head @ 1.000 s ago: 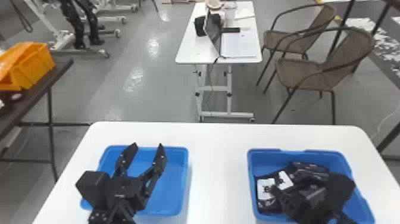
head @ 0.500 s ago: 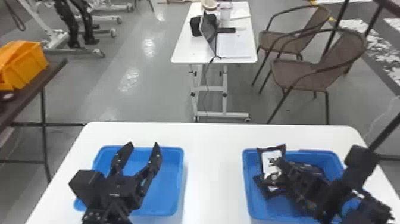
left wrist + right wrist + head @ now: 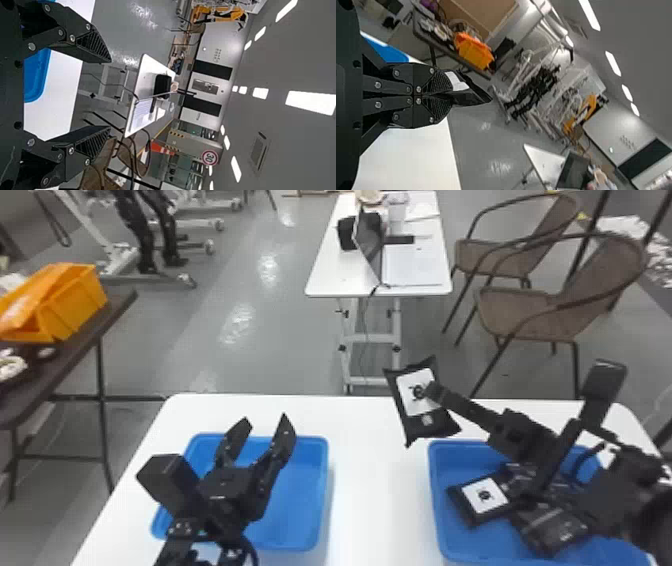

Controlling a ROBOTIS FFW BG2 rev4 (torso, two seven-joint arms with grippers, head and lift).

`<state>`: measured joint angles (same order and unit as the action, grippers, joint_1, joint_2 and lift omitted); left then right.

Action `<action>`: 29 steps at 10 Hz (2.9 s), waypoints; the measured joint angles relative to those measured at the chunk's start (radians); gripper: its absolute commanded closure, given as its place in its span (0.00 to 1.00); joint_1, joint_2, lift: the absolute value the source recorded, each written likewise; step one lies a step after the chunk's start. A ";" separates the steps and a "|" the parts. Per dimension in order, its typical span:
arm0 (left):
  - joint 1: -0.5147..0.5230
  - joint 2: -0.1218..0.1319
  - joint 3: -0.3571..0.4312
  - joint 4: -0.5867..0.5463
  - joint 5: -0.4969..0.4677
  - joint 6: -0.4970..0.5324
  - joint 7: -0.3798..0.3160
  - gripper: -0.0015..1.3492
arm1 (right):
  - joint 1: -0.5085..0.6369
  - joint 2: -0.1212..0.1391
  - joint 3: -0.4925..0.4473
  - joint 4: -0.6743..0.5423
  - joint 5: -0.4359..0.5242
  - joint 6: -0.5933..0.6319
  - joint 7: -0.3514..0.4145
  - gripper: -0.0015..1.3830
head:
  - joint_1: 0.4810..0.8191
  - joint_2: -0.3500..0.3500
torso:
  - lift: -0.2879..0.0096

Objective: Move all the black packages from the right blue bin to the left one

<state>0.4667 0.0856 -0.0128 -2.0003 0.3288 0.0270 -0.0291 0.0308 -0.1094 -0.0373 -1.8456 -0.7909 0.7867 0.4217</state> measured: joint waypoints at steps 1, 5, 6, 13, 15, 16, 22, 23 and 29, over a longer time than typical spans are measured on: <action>-0.008 -0.001 0.001 0.000 0.033 0.002 0.001 0.35 | -0.065 0.001 0.042 0.086 0.026 -0.041 0.117 0.92 | 0.63 0.75 | 0.83; -0.060 0.004 -0.015 -0.001 0.196 0.039 0.000 0.35 | -0.257 0.001 0.222 0.425 -0.009 -0.206 0.423 0.92 | 0.63 0.85 | 0.83; -0.077 0.014 -0.014 -0.001 0.293 0.083 -0.009 0.35 | -0.268 0.002 0.243 0.464 -0.030 -0.222 0.434 0.92 | 0.63 0.85 | 0.83; -0.128 0.016 0.131 0.002 0.537 0.244 -0.254 0.35 | -0.299 -0.002 0.296 0.508 -0.045 -0.248 0.437 0.92 | 0.63 0.87 | 0.83; -0.123 0.011 0.151 -0.005 0.573 0.270 -0.259 0.35 | -0.306 -0.006 0.299 0.509 -0.044 -0.249 0.437 0.92 | 0.63 0.89 | 0.83; -0.136 0.011 0.133 -0.006 0.580 0.297 -0.266 0.35 | -0.310 -0.006 0.306 0.512 -0.047 -0.249 0.437 0.92 | 0.63 0.87 | 0.83; -0.184 0.014 0.096 -0.006 0.582 0.362 -0.269 0.70 | -0.322 -0.006 0.339 0.526 -0.066 -0.253 0.437 0.92 | 0.63 0.83 | 0.83; -0.191 0.014 0.097 -0.009 0.576 0.390 -0.261 0.88 | -0.321 -0.006 0.340 0.527 -0.068 -0.254 0.437 0.92 | 0.63 0.83 | 0.83; -0.149 -0.022 0.114 -0.069 0.523 0.364 -0.134 0.90 | -0.311 -0.006 0.337 0.525 -0.062 -0.271 0.425 0.04 | 0.63 0.86 | 0.83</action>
<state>0.3173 0.0639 0.1008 -2.0692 0.8518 0.3908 -0.1634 -0.2800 -0.1151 0.2993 -1.3203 -0.8529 0.5156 0.8471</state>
